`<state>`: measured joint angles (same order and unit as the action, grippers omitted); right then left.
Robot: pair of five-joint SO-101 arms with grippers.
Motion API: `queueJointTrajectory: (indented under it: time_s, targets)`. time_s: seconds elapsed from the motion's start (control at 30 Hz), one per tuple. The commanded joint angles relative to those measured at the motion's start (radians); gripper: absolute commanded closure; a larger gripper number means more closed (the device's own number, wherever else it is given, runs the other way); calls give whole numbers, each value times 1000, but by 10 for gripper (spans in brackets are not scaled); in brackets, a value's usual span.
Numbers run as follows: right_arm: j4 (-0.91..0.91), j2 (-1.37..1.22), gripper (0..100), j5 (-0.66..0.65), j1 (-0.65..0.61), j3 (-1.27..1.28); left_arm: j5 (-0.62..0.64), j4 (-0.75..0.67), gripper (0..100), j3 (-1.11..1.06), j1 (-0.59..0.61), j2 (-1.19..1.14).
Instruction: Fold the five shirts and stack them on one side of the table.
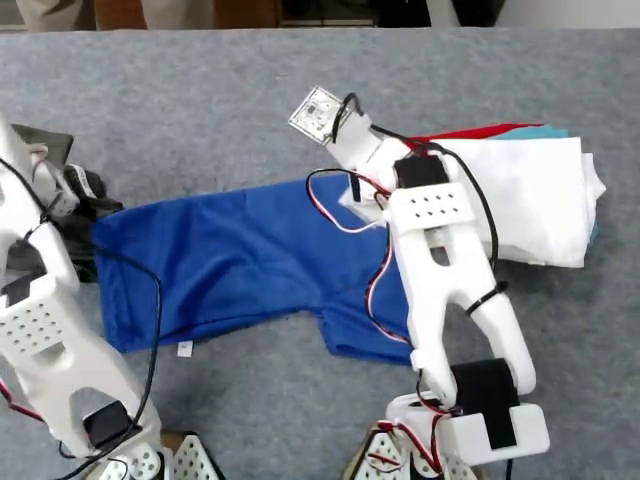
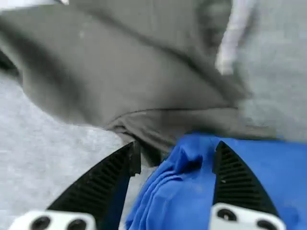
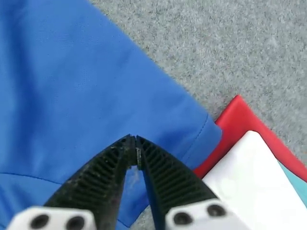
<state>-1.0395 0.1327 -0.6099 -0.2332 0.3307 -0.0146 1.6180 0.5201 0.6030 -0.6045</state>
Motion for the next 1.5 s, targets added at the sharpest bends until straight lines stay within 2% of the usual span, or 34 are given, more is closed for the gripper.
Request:
queueJointTrajectory:
  time_s: [0.0, 0.13, 0.3, 0.33, 0.4, 0.63, 0.83, 0.9, 1.0, 1.13, 1.23, 1.33, 1.4, 1.47]
  targets:
    - [18, 4, 994, -14, -4, -2, 61, -157, 747, -106, 34, 15]
    - [18, 4, 994, -14, -2, -2, 114, -176, 767, -72, 51, -76]
    - [17, 10, 994, -14, -4, -2, 137, -153, 974, 69, 68, -143]
    - [14, 10, 994, -14, -2, -2, 137, -127, 988, 114, 72, -147]
    - [11, 10, 994, -14, -2, -1, 137, -71, 953, 212, 75, -153]
    - [15, 5, 994, -14, -4, -1, 129, 100, 959, 523, 57, -154]
    - [11, 7, 994, -14, -2, -1, 129, 87, 851, 539, 86, -157]
    - [11, 8, 994, -14, -1, -1, 129, 52, 883, 537, 110, -173]
    - [11, 10, 994, -14, 2, -1, 129, 15, 986, 551, 157, -203]
    - [11, 4, 994, -12, 2, -1, 130, 20, 981, 548, 212, -216]
    - [17, 8, 994, -14, 1, 15, 127, 86, 945, 551, 212, -220]
    - [18, 4, 994, -14, -4, 24, 112, 147, 827, 519, 163, -216]
    - [18, 4, 994, -14, -4, 25, 203, 146, 762, 459, 141, -188]
    - [18, 5, 994, -12, -2, 25, 284, 146, 746, 414, 121, -127]
